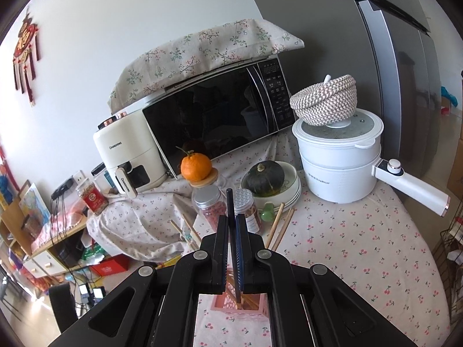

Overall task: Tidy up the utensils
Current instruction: 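Lower the black chopstick into the pink basket and open the right gripper, then close the left gripper on a wooden chopstick beside the white spoon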

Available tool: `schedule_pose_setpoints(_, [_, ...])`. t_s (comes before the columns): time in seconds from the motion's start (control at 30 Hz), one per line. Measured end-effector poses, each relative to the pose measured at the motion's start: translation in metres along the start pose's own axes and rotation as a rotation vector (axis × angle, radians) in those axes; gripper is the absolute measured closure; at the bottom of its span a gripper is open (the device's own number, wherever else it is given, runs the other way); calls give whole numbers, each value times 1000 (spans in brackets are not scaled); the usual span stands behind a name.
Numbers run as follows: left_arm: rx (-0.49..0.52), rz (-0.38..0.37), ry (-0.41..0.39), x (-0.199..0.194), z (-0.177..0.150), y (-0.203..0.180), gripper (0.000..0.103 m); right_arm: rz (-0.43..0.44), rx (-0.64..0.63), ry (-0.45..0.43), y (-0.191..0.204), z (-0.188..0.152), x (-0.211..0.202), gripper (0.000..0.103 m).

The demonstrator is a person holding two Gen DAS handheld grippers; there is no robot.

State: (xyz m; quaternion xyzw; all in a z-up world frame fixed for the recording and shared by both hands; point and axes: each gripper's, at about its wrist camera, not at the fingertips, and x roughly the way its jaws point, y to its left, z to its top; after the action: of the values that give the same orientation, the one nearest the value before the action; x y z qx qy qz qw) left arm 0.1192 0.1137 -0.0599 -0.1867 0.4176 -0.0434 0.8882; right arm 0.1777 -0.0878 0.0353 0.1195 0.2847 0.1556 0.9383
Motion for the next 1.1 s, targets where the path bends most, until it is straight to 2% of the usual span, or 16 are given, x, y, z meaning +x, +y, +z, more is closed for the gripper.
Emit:
schedule_pose_setpoints(0.13, [17,0,6,1,-2,-4,46,23,6,47,-6,-7,15,97])
schedule_pose_setpoints(0.2, [30,2,6,0,-3,-7,41,38,28,61,-11,-7,17,94])
schedule_pose_setpoints(0.27, [38,0,13,0,-4,-8,37,43,40,54,-15,-6,11,83])
schedule_pose_setpoints(0.33, [44,-2,20,1,-4,-10,34,34,46,31,-19,-4,1,60])
schedule_pose_setpoints(0.4, [52,-1,25,1,-5,-13,29,31,58,1,-24,-1,-13,47])
schedule_pose_setpoints(0.53, [60,-6,44,3,-9,-18,24,5,71,-13,-37,1,-35,39])
schedule_pose_setpoints(0.7, [83,-1,88,11,-17,-31,21,-65,78,33,-58,-12,-45,33])
schedule_pose_setpoints(0.9, [90,-6,153,23,-29,-49,19,-130,116,122,-89,-37,-48,24])
schedule_pose_setpoints(1.1, [156,22,211,36,-43,-69,19,-212,107,263,-114,-68,-39,21])
